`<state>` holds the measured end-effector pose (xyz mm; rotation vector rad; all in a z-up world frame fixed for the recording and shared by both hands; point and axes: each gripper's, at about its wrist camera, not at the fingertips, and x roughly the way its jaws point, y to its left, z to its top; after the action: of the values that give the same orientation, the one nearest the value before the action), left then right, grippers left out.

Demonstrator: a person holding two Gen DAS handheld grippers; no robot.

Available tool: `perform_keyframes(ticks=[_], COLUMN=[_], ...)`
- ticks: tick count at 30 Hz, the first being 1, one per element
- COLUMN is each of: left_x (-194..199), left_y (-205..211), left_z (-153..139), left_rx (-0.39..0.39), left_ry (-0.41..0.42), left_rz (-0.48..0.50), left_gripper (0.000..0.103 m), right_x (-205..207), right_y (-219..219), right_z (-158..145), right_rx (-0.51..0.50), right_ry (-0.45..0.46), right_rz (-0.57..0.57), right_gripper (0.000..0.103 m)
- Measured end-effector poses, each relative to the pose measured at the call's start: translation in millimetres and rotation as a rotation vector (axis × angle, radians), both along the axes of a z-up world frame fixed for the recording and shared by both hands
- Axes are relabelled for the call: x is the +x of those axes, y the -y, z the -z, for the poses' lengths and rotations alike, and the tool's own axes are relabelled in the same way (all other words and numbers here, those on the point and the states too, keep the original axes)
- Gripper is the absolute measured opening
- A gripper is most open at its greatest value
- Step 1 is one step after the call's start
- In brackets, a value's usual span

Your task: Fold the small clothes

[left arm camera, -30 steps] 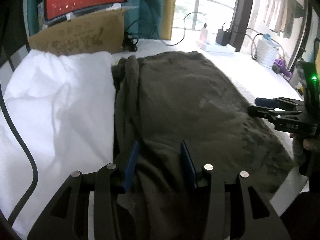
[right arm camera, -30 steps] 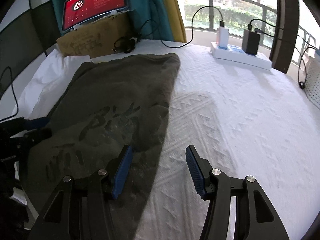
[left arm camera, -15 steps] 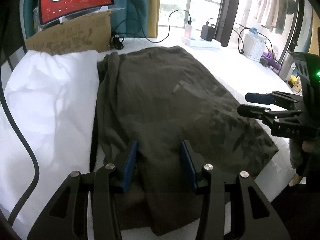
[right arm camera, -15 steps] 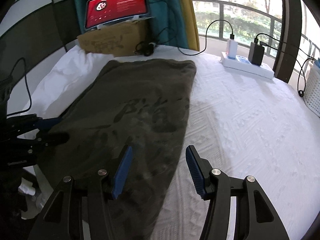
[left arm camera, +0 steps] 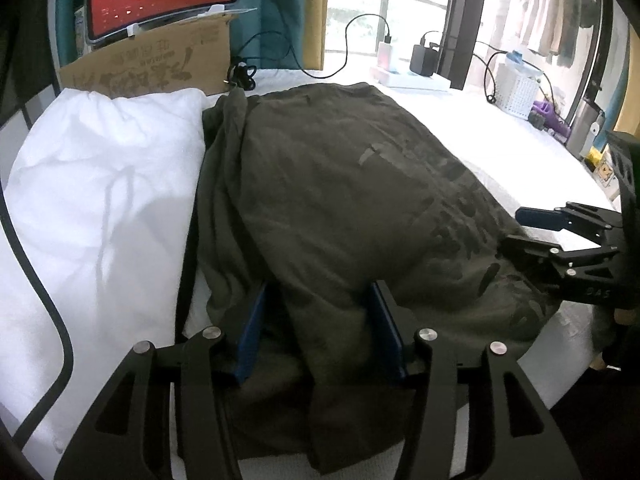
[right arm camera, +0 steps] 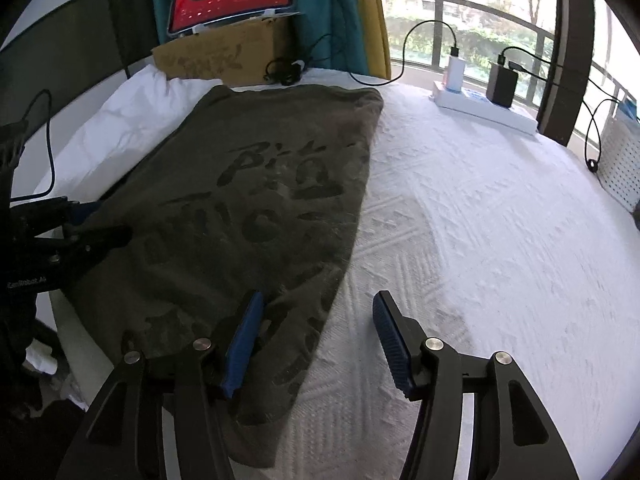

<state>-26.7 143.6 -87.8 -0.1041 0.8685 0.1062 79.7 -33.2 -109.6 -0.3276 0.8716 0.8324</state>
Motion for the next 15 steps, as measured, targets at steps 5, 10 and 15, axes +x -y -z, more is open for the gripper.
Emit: perform_keyframes(ticks=[5,10,15], left_x=[4,10,18], left_y=[5,13,30], left_z=[-2,-10,-20], left_rx=[0.046,0.072,0.083], left_ry=[-0.042,-0.076,-0.056], left_rz=[-0.044,-0.096,-0.090], left_gripper=[0.059,0.059,0.059], right_x=[8,19,29], right_y=[18,46,77], right_z=[-2,-6,-10], right_rx=[0.031,0.040,0.056], right_ry=[-0.033,-0.028,-0.018], right_rz=[0.050,0.117,0.174], right_gripper=[0.063,0.066,0.066])
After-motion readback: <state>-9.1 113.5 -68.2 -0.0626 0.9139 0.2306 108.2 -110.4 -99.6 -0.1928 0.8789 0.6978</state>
